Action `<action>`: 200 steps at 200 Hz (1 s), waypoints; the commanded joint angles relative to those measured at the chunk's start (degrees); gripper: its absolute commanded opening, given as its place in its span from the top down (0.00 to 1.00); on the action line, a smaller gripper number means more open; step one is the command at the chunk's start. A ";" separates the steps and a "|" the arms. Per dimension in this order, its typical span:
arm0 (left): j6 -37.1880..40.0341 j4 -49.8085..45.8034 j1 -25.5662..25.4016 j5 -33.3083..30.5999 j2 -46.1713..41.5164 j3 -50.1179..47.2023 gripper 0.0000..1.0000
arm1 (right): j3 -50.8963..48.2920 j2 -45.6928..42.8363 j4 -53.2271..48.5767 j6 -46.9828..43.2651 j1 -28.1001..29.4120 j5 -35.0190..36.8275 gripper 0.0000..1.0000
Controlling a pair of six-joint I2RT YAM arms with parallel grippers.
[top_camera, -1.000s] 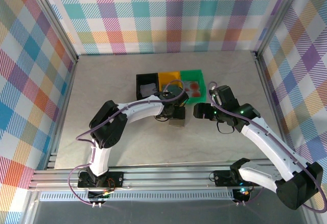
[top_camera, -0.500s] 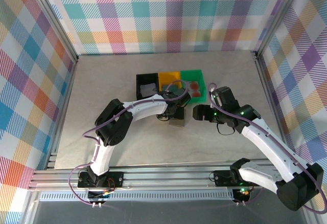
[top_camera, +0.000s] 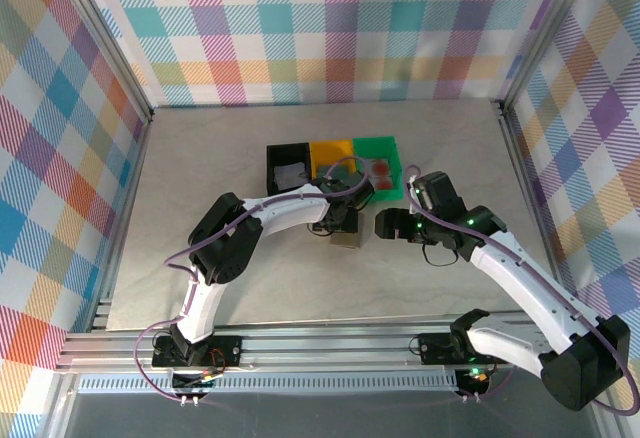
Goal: Take the credit cards out of the card holder
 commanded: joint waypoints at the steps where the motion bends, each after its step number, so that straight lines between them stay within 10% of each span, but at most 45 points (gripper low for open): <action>1: -0.50 -1.84 0.51 0.12 1.13 0.37 0.37 | -0.22 0.18 1.02 0.90 -0.26 -1.23 0.21; 200: -0.27 -1.84 0.51 0.52 0.40 -2.13 0.71 | -0.61 1.12 1.90 1.60 -0.29 -2.73 0.21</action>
